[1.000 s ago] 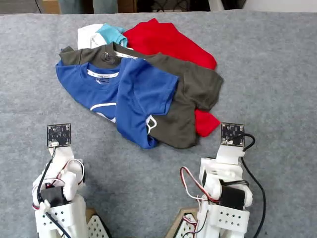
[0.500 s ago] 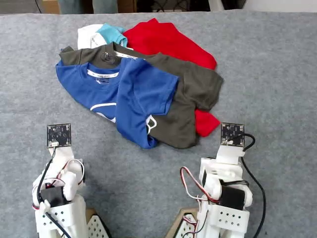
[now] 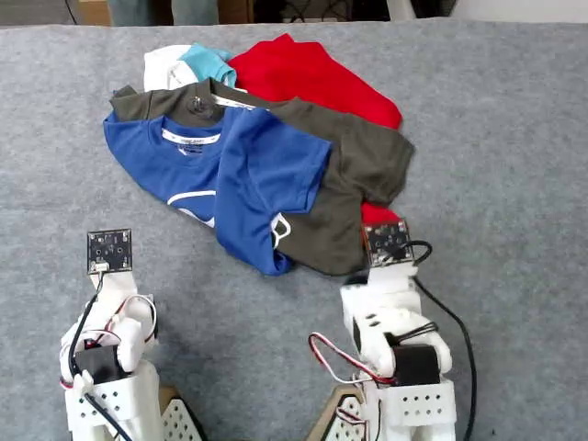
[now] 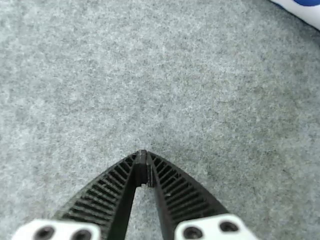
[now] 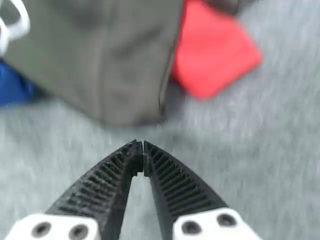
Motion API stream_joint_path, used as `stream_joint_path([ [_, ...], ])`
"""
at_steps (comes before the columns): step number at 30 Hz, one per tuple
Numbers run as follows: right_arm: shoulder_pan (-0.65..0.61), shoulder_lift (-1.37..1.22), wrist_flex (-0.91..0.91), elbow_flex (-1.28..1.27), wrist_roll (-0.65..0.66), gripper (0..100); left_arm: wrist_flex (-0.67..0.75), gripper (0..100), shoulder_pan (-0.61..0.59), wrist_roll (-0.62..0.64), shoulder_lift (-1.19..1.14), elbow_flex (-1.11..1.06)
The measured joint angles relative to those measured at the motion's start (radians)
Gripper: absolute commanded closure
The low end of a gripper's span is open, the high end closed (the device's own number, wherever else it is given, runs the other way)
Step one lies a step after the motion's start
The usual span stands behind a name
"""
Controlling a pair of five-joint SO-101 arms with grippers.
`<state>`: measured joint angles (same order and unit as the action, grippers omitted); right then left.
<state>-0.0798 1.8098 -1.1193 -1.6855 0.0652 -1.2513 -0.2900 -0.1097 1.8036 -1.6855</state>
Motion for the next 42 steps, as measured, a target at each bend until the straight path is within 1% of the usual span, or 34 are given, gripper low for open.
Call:
stream_joint_path([
  [3, -0.037, 0.0, 0.15, 0.026, -0.002, 98.3, 0.0, 97, 0.0, 0.0, 0.0, 0.0],
  [5, -0.083, 0.0, 0.227, 0.068, -0.002, 98.2, 0.0, 97, 0.0, 0.0, 0.0, 0.0],
  [8, -0.184, 0.0, 0.265, 0.133, 0.023, 97.2, 0.0, 97, 0.0, 0.0, 0.0, 0.0],
  [10, -0.247, -0.003, 0.278, 0.176, 0.034, 92.7, 0.0, 97, 0.0, 0.0, 0.0, 0.0],
  [12, -0.281, -0.041, 0.293, 0.224, 0.034, 89.5, 0.0, 97, 0.0, 0.0, 0.0, 0.0],
  [14, -0.288, -0.129, 0.302, 0.285, 0.034, 90.4, 0.0, 97, 0.0, 0.0, 0.0, 0.0],
  [16, -0.301, -0.236, 0.308, 0.371, 0.034, 92.7, 0.0, 97, 0.0, 0.0, 0.0, 0.0],
  [18, -0.315, -0.399, 0.311, 0.482, 0.034, 94.3, 0.0, 97, 0.0, 0.0, 0.0, 0.0],
  [24, -0.416, -0.919, 0.315, 0.844, 0.034, 94.5, 0.0, 97, 0.0, 0.0, 0.0, 0.0],
  [28, -0.456, -1.249, 0.315, 1.046, 0.032, 94.5, 0.0, 97, 0.0, 0.0, 0.0, 0.0],
  [31, -0.477, -1.439, 0.315, 1.185, -0.015, 93.6, 0.0, 97, 0.0, 0.0, 0.0, 0.0],
  [33, -0.494, -1.547, 0.315, 1.267, -0.034, 88.1, 0.0, 97, 0.0, 0.0, 0.0, 0.0],
  [36, -0.505, -1.705, 0.315, 1.373, -0.052, 74.7, 0.0, 97, 0.0, 0.0, 0.0, 0.0],
  [39, -0.506, -1.875, 0.33, 1.473, -0.109, 64.0, 0.0, 97, 0.0, 0.0, 0.0, 0.0],
  [40, -0.506, -1.929, 0.333, 1.507, -0.127, 62.1, 0.0, 97, 0.0, 0.0, 0.0, 0.0],
  [42, -0.506, -2.033, 0.333, 1.577, -0.157, 62.1, 0.0, 97, 0.0, 0.0, 0.0, 0.0],
])
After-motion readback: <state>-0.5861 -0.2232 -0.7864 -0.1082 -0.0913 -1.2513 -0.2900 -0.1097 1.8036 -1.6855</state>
